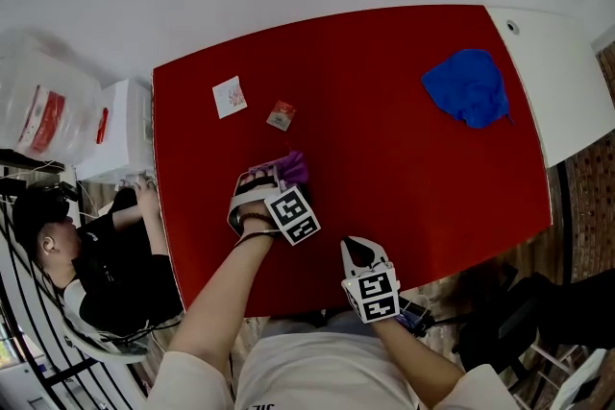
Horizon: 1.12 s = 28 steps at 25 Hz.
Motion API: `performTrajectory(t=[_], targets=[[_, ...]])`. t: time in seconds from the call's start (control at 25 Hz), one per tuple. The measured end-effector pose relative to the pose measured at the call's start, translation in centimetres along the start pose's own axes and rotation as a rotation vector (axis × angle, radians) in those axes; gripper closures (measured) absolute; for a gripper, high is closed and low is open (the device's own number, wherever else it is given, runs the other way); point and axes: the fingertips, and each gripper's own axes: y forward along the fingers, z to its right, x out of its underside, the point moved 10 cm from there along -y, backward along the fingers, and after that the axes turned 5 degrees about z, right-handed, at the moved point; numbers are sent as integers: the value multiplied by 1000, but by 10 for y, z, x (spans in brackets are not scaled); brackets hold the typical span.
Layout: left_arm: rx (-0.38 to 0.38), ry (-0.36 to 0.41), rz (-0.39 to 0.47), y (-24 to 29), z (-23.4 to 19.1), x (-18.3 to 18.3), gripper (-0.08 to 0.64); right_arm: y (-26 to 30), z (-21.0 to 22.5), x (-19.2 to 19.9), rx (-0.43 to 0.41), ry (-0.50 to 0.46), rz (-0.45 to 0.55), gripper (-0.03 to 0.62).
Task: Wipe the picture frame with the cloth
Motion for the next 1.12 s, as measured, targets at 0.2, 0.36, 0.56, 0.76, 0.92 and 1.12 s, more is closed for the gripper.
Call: performTrajectory(t=[0.2,0.36,0.56,0.76,0.92,1.12], targets=[[-6,39,18,-11,13,-5,499,3,2,0,-10,-4,-3,589],[38,36,61,-30,40,-6,499,7,-2,-2,-22,-15,-1,589],[61,79,102,-54,79,-2,499,9,-2,-2,-27,-25,-5,589],[53,78,120,-59,89,1,499,8,-5,-2,-27,-34,-7,589],[73,-167,220,-68,79,7,499,4,-10,-5,-22,-48,-4,589],[29,-547,357,-114,77,37,499,-10,-22,-19,-26,-39,29,588]])
